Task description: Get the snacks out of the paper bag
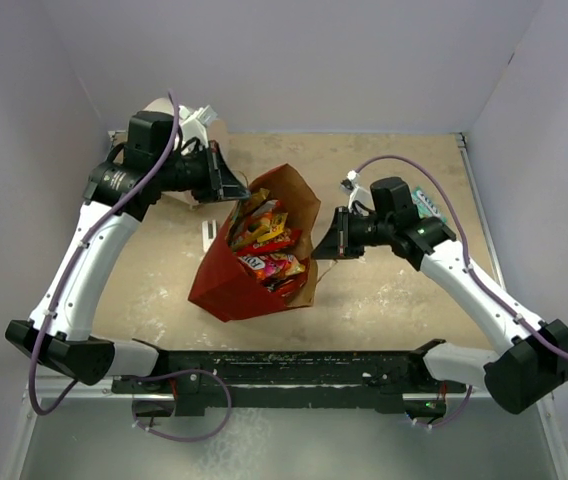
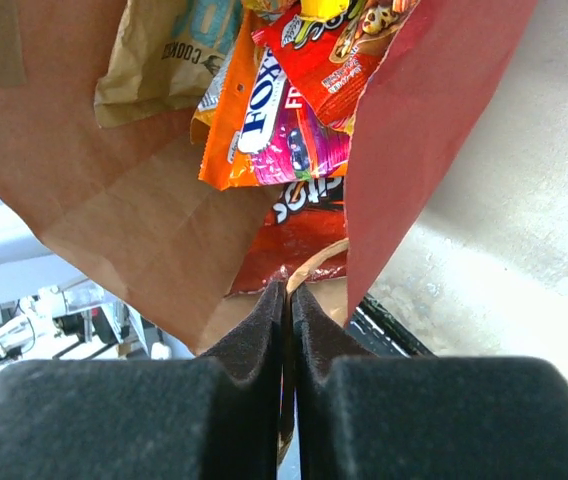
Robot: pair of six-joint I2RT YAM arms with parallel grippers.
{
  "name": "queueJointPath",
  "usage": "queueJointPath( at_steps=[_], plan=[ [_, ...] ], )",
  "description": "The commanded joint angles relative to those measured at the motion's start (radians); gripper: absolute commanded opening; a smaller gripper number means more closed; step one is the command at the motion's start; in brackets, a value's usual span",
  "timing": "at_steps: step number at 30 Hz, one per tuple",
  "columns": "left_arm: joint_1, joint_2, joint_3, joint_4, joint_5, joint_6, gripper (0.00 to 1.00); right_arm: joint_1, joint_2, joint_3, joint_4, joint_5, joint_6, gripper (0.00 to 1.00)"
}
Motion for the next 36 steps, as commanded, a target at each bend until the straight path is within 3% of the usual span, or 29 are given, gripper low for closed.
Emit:
queueJointPath(
  at_steps=[1, 5, 9, 13, 19, 23, 27, 31, 36],
  plan=[
    [0.004, -0.042, 0.051, -0.094, -0.028, 0.0, 0.0, 0.011, -0.033, 0.007, 0.046, -0.033, -0.038, 0.12],
    [0.009, -0.049, 0.055, -0.174, -0.128, 0.019, 0.0, 0.011, -0.031, 0.036, -0.003, 0.048, -0.19, 0.23],
    [0.008, -0.095, 0.019, -0.143, -0.199, -0.031, 0.0, 0.011, -0.003, 0.114, -0.1, 0.127, -0.284, 0.33],
    [0.009, -0.122, -0.017, -0.067, -0.174, -0.051, 0.0, 0.01, 0.0, 0.166, -0.154, 0.211, -0.311, 0.47],
    [0.008, -0.075, 0.056, -0.091, -0.155, 0.007, 0.0, 0.011, 0.052, 0.368, -0.242, 0.417, -0.397, 0.58],
    [0.009, -0.093, 0.038, -0.048, -0.135, 0.008, 0.0, 0.02, 0.091, 0.424, -0.137, 0.352, -0.224, 0.59],
    [0.009, -0.112, 0.011, -0.015, -0.151, -0.003, 0.0, 0.07, 0.124, 0.31, 0.114, 0.275, 0.058, 0.58],
    [0.008, -0.121, -0.004, 0.015, -0.15, -0.007, 0.0, 0.179, 0.144, 0.212, 0.388, 0.348, 0.246, 0.58],
    [0.008, -0.147, -0.063, 0.055, -0.145, -0.042, 0.0, 0.266, 0.246, 0.215, 0.425, 0.474, 0.438, 0.54]
  ],
)
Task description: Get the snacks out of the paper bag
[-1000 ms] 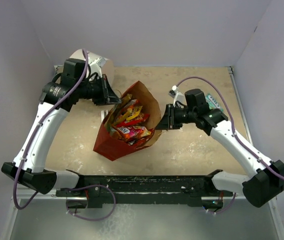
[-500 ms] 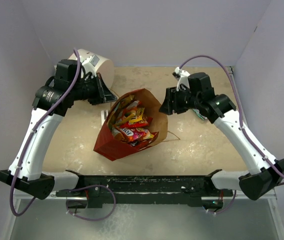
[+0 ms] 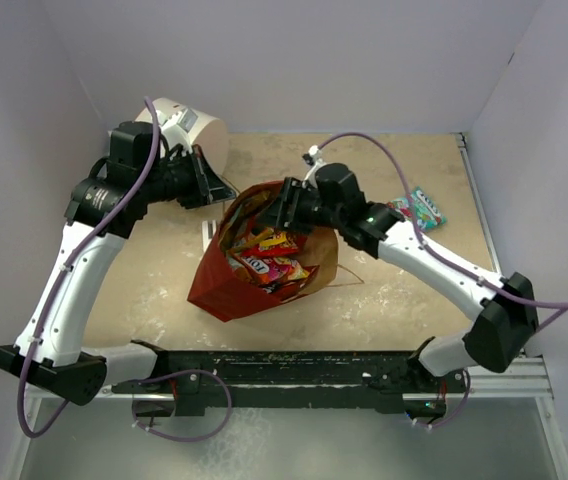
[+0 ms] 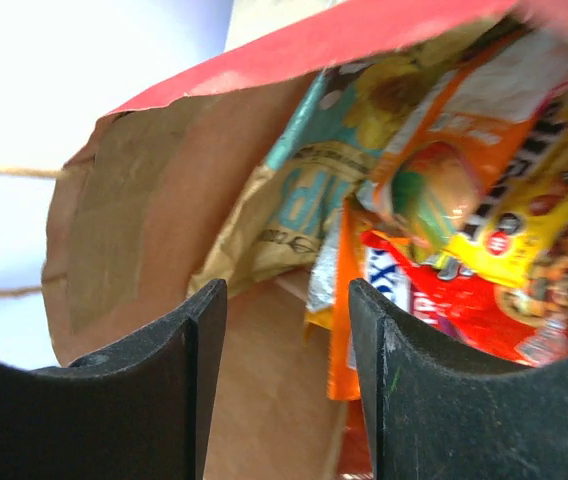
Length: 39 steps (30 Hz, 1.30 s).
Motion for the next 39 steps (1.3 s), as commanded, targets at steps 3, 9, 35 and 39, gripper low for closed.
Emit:
queueJointPath(
  at_steps=[3, 9, 35, 39],
  plan=[
    [0.002, -0.058, -0.064, 0.136, 0.032, -0.048, 0.0, 0.087, 0.066, -0.03, 0.287, 0.109, 0.32, 0.53],
    [0.003, -0.05, -0.045, 0.15, 0.046, -0.051, 0.0, 0.185, 0.112, -0.044, 0.31, 0.259, 0.421, 0.51],
    [0.004, -0.083, -0.026, 0.075, 0.122, -0.015, 0.0, 0.241, 0.267, 0.052, 0.316, 0.496, 0.523, 0.47],
    [0.003, -0.086, -0.025, 0.07, 0.127, -0.014, 0.0, 0.247, 0.323, 0.117, 0.254, 0.538, 0.54, 0.46]
  ],
)
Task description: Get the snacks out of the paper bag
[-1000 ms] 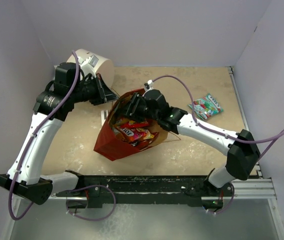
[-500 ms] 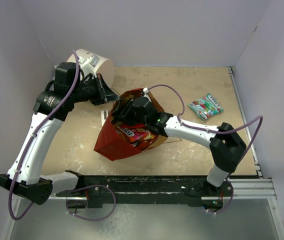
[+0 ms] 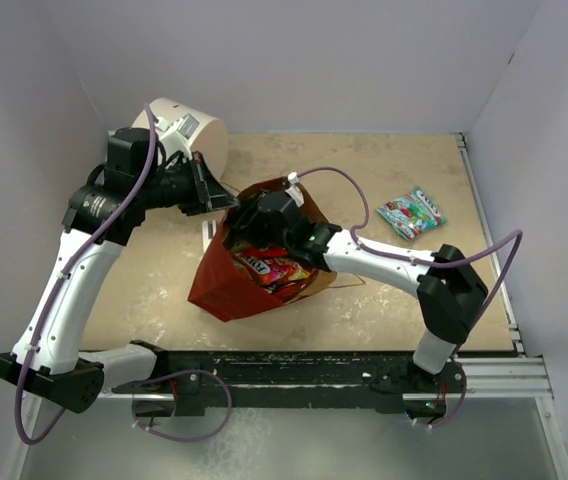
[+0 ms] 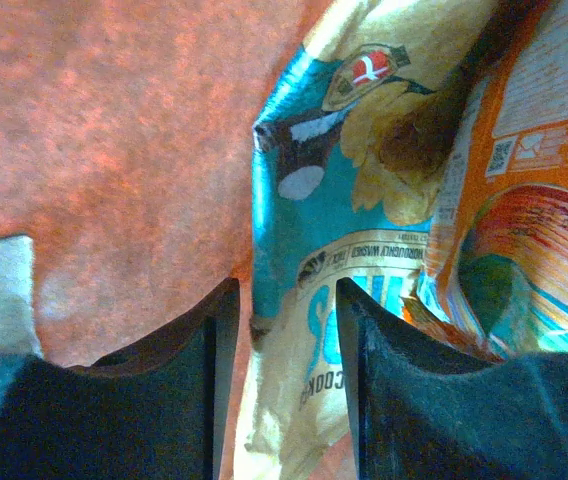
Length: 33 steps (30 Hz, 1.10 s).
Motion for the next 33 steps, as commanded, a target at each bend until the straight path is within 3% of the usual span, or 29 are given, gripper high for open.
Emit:
queueJointPath(
  at_steps=[1, 5, 15, 21, 33],
  plan=[
    [0.003, -0.038, 0.042, 0.034, 0.043, 0.017, 0.0, 0.016, 0.047, 0.139, -0.076, 0.11, 0.023, 0.45],
    [0.004, -0.04, 0.047, 0.013, 0.043, 0.028, 0.0, 0.025, 0.087, 0.205, -0.123, 0.175, 0.021, 0.41],
    [0.004, -0.06, 0.051, -0.009, -0.038, 0.032, 0.0, 0.025, 0.059, 0.217, -0.144, 0.15, -0.01, 0.0],
    [0.004, -0.079, 0.038, -0.009, -0.116, 0.032, 0.0, 0.023, -0.028, 0.17, -0.114, 0.083, -0.003, 0.0],
    [0.005, -0.088, 0.051, -0.027, -0.21, 0.054, 0.0, 0.019, -0.111, 0.213, -0.179, 0.087, -0.023, 0.0]
  ],
)
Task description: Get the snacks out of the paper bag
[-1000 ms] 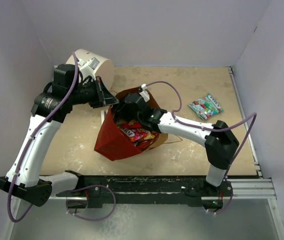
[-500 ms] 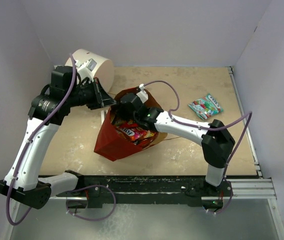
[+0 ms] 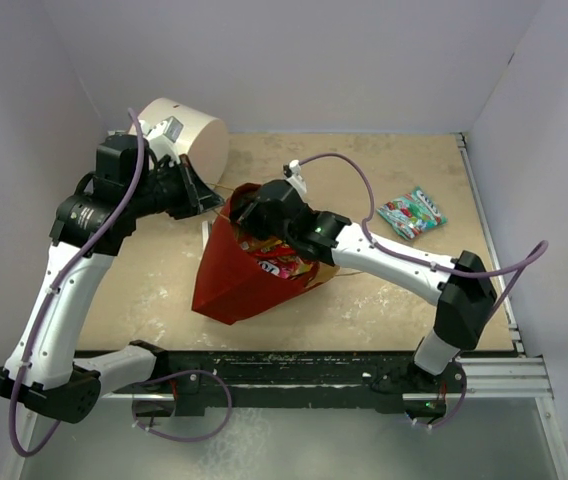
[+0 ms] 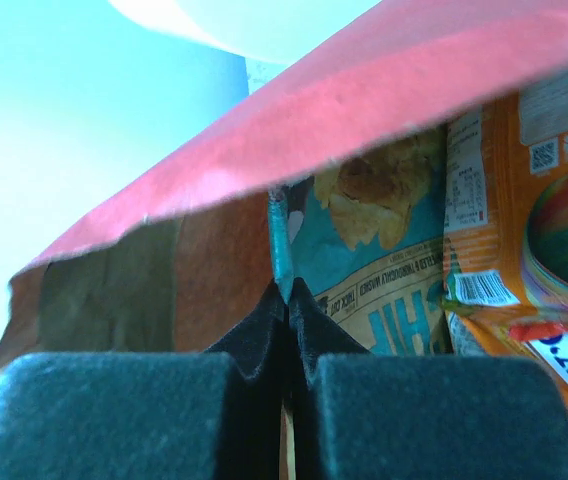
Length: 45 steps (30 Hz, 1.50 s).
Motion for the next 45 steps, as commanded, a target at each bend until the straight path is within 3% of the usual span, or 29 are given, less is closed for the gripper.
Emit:
queueJointPath(
  at_steps=[1, 30, 40, 45],
  plan=[
    [0.002, -0.034, 0.05, 0.022, -0.053, 0.03, 0.0, -0.004, -0.071, 0.068, 0.018, 0.032, -0.011, 0.0],
    [0.008, -0.098, 0.004, -0.016, -0.193, 0.026, 0.0, -0.031, -0.226, 0.418, -0.264, 0.113, -0.376, 0.0],
    [0.009, -0.095, 0.009, -0.012, -0.199, 0.036, 0.0, -0.032, -0.363, 0.479, -0.296, 0.311, -0.606, 0.0],
    [0.009, -0.096, 0.014, -0.024, -0.201, 0.054, 0.0, -0.033, -0.414, 0.475, -0.374, 0.561, -0.736, 0.0]
  ],
)
